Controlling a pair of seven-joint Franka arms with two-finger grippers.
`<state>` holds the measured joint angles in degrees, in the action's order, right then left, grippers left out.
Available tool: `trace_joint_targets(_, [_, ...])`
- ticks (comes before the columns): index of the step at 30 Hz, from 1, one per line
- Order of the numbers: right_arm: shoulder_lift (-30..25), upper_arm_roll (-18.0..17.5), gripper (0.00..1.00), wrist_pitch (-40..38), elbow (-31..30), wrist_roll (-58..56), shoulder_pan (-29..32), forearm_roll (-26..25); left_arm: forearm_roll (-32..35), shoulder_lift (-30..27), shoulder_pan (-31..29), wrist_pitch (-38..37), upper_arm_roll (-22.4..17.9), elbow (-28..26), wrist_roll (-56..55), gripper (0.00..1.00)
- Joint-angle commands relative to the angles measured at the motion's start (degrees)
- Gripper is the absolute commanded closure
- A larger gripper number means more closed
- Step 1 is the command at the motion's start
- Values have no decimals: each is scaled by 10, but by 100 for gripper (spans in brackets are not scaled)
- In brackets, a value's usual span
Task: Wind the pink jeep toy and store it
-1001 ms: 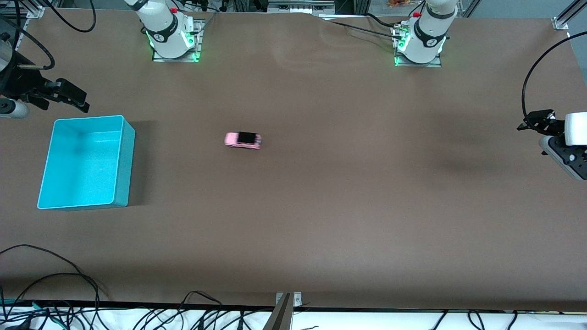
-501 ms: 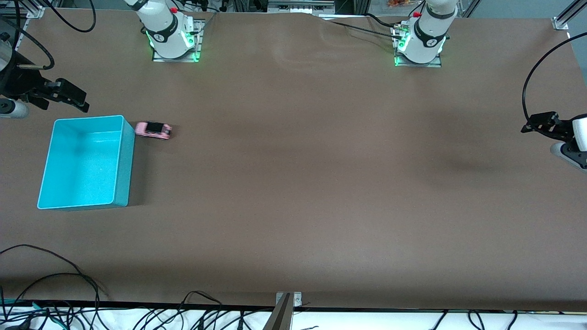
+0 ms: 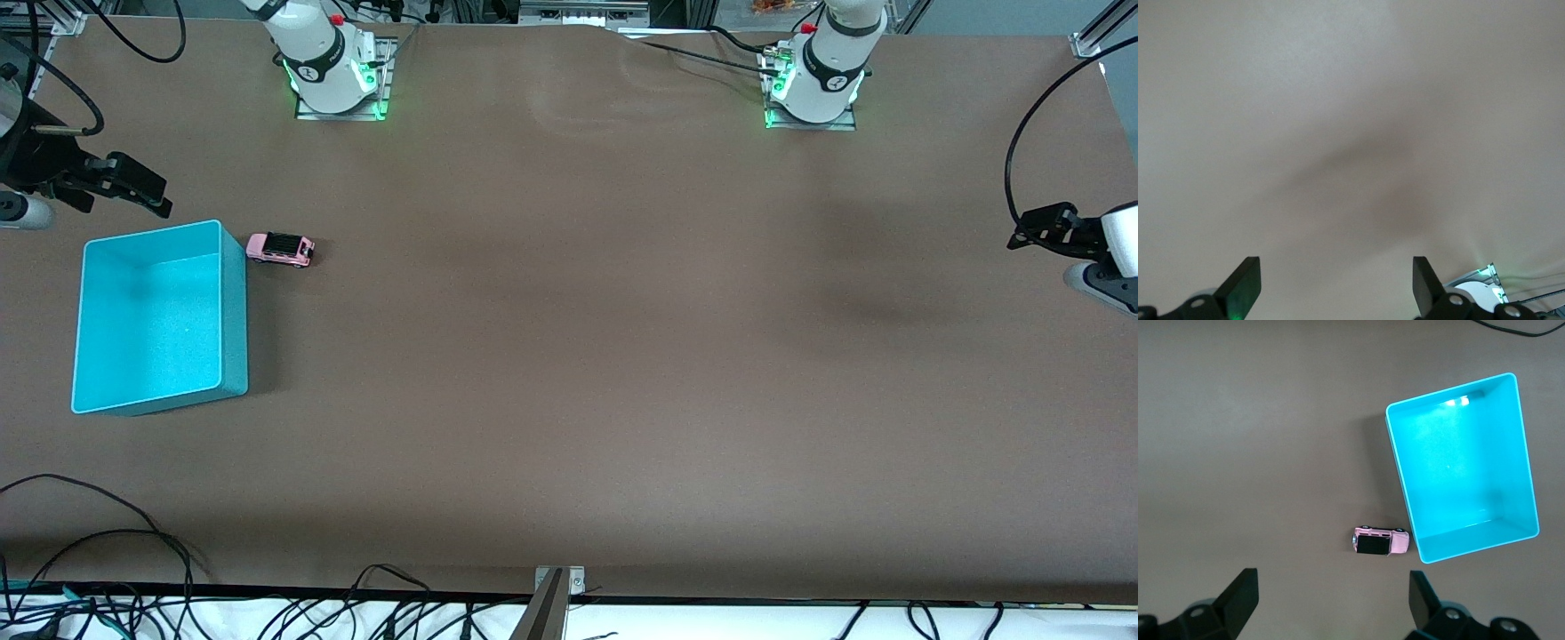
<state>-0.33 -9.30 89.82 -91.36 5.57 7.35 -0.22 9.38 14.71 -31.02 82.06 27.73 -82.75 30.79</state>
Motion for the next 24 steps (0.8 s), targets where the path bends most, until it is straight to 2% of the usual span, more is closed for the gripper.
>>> trace_joint_targets(1, [9, 2, 0, -12, 15, 4, 6, 8, 3, -36, 87, -1, -90, -15, -16, 0])
trace_joint_targets(4, [10, 2, 0, -12, 15, 2, 7, 7, -31, -49, 123, -1, -139, -25, -27, 0])
trace_joint_targets(7, [19, 1, 0, -12, 15, 12, 7, -1, -54, -71, 146, 15, -165, -52, -50, 0])
trace_joint_targets(9, [17, -2, 0, -12, 13, 38, 2, -19, -66, -92, 158, 42, -180, -81, -78, 0])
trace_joint_targets(13, [20, -1, 0, -12, 13, 56, 4, -20, -81, -143, 201, 95, -216, -146, -123, 0])
trace_joint_targets(16, [24, -1, 0, -12, 12, 56, 4, -20, -81, -169, 228, 102, -222, -172, -146, 0])
trace_joint_targets(24, [30, -2, 0, -18, 7, 56, 4, -19, -81, -206, 272, 95, -221, -194, -235, 0])
